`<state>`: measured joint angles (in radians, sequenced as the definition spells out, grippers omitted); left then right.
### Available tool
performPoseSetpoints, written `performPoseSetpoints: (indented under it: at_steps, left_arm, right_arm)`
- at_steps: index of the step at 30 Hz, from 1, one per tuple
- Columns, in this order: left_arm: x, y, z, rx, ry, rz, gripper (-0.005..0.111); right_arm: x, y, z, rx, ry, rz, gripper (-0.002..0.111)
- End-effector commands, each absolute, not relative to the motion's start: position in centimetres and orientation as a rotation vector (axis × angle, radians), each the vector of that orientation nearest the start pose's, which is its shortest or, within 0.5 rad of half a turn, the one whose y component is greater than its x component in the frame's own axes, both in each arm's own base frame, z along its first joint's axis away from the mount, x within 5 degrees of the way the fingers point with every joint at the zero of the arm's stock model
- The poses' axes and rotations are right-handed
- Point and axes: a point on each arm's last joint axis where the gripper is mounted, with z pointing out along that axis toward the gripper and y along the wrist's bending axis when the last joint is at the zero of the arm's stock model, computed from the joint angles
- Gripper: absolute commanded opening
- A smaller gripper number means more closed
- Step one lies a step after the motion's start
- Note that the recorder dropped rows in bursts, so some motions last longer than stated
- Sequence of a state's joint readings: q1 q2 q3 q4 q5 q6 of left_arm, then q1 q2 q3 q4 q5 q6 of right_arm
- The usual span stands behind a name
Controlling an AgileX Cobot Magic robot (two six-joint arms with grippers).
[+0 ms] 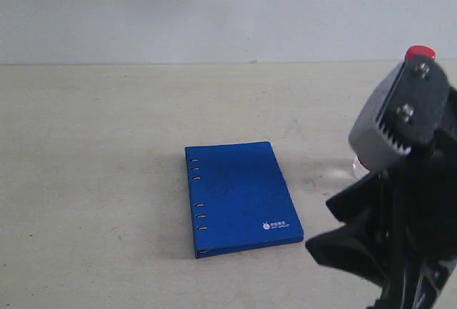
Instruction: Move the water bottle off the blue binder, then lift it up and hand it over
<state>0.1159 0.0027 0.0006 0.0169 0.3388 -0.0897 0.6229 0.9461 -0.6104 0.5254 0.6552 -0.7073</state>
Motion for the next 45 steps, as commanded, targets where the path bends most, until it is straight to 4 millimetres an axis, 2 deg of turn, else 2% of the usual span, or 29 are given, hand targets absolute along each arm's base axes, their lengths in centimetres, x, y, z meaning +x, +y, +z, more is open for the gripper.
performPoseSetpoints:
  at_steps: [1,5,6,8,11,15,17,19,22,24,25,26,28,30,32,33,35,36,39,41,45]
  left_arm:
    - [5.5,0.5,18.8,-0.262,1.744,-0.076,0.004]
    - [5.6,-0.4,19.3,-0.692,1.599,-0.601,0.004]
    - [5.6,-0.6,19.3,-0.750,1.581,-0.682,0.004]
    - [5.6,-0.9,19.4,-0.835,1.557,-0.815,0.004]
    - [5.5,-1.4,19.2,-0.879,1.579,-0.906,0.004]
    - [5.3,-2.0,18.6,-0.872,1.667,-0.931,0.004]
    - [5.2,-2.3,18.3,-0.849,1.727,-0.934,0.004]
    - [5.2,-2.3,18.3,-0.820,1.737,-0.913,0.004]
    - [5.3,-1.9,18.6,-0.791,1.692,-0.864,0.004]
    - [5.4,-1.7,18.9,-0.771,1.659,-0.833,0.005]
    - [5.4,-1.7,18.9,-0.698,1.682,-0.777,0.006]
    - [5.3,-1.9,19.3,-0.596,1.702,-0.726,0.008]
    - [5.1,-2.6,20.9,-0.455,1.678,-0.749,0.014]
    - [4.6,-3.4,22.7,-0.225,1.641,-0.705,0.022]
    - [4.4,-3.9,23.9,-0.077,1.597,-0.684,0.028]
    - [4.7,-4.1,24.1,-0.044,1.599,-0.690,0.030]
    - [5.7,-4.2,23.9,-0.015,1.653,-0.695,0.032]
    - [6.4,-4.2,23.6,-0.005,1.701,-0.693,0.032]
    - [8.5,-4.3,22.5,-0.013,1.855,-0.743,0.032]
    - [9.9,-4.5,21.8,-0.029,1.921,-0.811,0.032]
    - [12.8,-4.7,19.7,-0.059,2.054,-0.940,0.032]
  right_arm:
    - [12.4,12.4,24.8,-1.121,2.188,0.539,0.032]
    - [13.4,12.0,22.4,-0.825,2.255,0.526,0.001]
    - [13.5,11.9,21.9,-0.752,2.280,0.535,0.000]
    - [13.9,12.0,21.3,-0.617,2.339,0.566,0.001]
    - [14.2,12.3,20.5,-0.560,2.403,0.578,0.007]
    - [14.6,12.8,18.9,-0.550,2.544,0.575,0.025]
    - [14.9,13.4,18.4,-0.575,2.628,0.582,0.031]
    - [15.6,14.1,18.1,-0.608,2.662,0.577,0.032]
    - [17.5,15.2,18.2,-0.629,2.620,0.551,0.032]
    - [19.3,15.7,18.7,-0.568,2.603,0.554,0.032]
    - [20.2,15.6,19.1,-0.521,2.611,0.566,0.032]
    - [21.1,15.4,19.4,-0.472,2.625,0.580,0.032]
    - [22.7,14.4,20.1,-0.378,2.660,0.613,0.032]
    - [24.3,12.6,20.9,-0.301,2.686,0.627,0.032]
    - [25.0,10.9,21.3,-0.296,2.718,0.659,0.031]
    - [25.3,10.0,21.6,-0.319,2.729,0.714,0.031]
    - [24.9,9.2,21.8,-0.477,2.753,0.866,0.031]
    - [24.6,9.4,21.8,-0.484,2.755,0.983,0.031]
    - [24.2,11.1,22.1,-0.638,2.668,1.150,0.031]
    - [24.1,12.0,21.9,-0.708,2.638,1.117,0.031]
    - [25.0,12.4,21.2,-0.720,2.596,0.871,0.031]
